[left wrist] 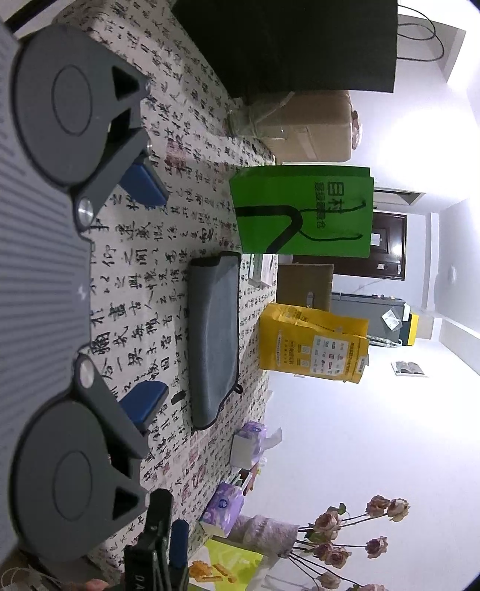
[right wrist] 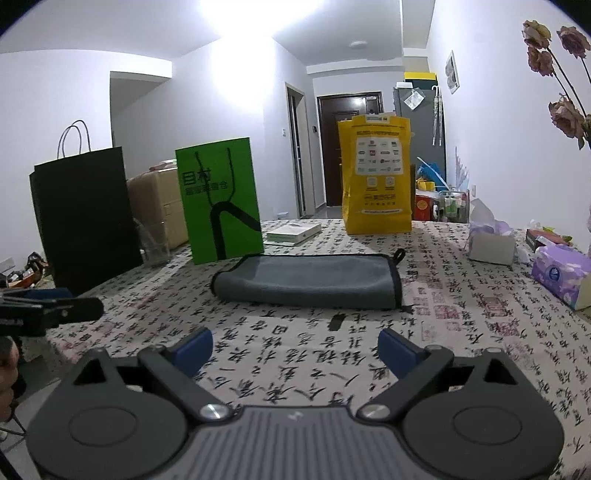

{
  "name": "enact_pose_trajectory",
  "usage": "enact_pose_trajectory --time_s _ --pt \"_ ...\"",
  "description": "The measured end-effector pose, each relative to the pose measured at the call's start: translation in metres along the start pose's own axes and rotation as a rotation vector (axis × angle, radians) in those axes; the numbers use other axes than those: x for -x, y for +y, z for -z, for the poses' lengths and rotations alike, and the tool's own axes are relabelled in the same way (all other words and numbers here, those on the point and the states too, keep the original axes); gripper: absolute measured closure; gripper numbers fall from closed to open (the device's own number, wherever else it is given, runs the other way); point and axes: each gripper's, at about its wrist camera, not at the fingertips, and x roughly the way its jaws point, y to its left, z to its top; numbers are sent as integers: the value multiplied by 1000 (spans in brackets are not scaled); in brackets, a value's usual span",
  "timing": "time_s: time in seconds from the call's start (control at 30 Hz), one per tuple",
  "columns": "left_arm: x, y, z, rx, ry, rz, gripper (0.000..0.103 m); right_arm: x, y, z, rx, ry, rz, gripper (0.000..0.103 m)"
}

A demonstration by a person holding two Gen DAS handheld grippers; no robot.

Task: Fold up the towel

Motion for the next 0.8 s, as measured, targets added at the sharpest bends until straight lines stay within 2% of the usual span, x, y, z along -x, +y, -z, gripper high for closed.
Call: enact_pose_trajectory --time_s 0.6,0.8 --pt "36 -7 32 -7 8 -19 0 35 35 30 17 -35 7 6" --pt "43 -14 43 -13 0 -37 0 45 40 43 27 -76 16 6"
